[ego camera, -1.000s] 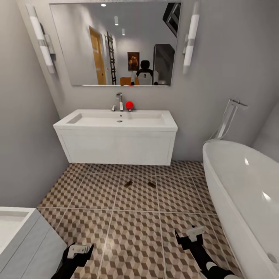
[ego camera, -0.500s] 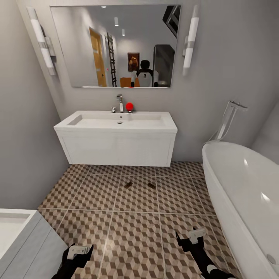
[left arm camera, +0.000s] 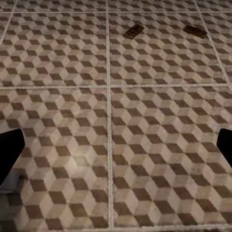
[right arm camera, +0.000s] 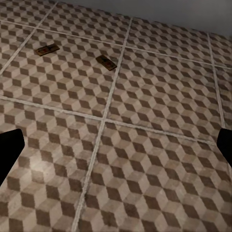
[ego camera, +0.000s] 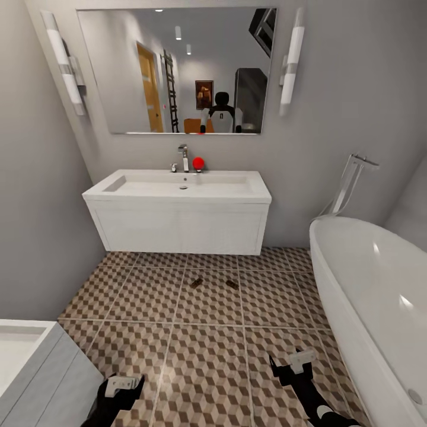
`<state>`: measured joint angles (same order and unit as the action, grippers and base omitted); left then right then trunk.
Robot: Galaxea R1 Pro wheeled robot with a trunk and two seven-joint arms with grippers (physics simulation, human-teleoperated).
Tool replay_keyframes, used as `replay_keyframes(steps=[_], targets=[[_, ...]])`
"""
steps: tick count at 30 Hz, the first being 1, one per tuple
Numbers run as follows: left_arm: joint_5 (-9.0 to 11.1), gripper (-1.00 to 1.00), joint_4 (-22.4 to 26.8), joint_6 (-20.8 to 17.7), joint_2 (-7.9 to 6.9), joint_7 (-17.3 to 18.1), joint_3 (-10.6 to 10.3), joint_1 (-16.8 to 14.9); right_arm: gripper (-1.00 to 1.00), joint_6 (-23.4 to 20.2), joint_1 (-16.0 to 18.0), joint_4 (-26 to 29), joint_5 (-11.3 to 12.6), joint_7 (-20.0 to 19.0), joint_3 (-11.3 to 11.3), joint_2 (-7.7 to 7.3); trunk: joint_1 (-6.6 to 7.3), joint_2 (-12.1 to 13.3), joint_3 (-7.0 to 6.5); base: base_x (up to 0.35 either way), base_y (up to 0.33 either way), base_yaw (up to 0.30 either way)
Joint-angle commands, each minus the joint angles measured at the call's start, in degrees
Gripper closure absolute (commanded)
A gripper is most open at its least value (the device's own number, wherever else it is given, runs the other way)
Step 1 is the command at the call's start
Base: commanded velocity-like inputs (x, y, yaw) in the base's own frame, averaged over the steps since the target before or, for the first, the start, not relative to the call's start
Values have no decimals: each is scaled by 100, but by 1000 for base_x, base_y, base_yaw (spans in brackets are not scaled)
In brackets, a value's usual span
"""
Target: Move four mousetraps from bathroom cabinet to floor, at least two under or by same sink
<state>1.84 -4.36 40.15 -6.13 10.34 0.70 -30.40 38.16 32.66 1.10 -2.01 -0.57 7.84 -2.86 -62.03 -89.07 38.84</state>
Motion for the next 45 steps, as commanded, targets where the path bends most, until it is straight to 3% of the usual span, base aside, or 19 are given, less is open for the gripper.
replay_keyframes(steps=[1, 37, 42, 45], targets=[[23, -100, -22, 27, 6, 32, 9, -10, -100, 14, 4, -5, -19, -6, -2, -2, 0, -3, 5, 0, 0, 0], [19, -100, -30, -18, 9, 38, 9, -10, -100, 0, 4, -5, -25, -2, -2, -4, 0, -3, 5, 0, 0, 0], [19, -100, -22, -357, 9, 40, 13, -10, -100, -1, 4, -5, -26, 2, -2, -8, 0, -3, 5, 0, 0, 0], [19, -100, -16, -854, 10, 44, 16, -10, -100, -1, 4, -5, -27, 3, -2, -11, 0, -3, 5, 0, 0, 0]])
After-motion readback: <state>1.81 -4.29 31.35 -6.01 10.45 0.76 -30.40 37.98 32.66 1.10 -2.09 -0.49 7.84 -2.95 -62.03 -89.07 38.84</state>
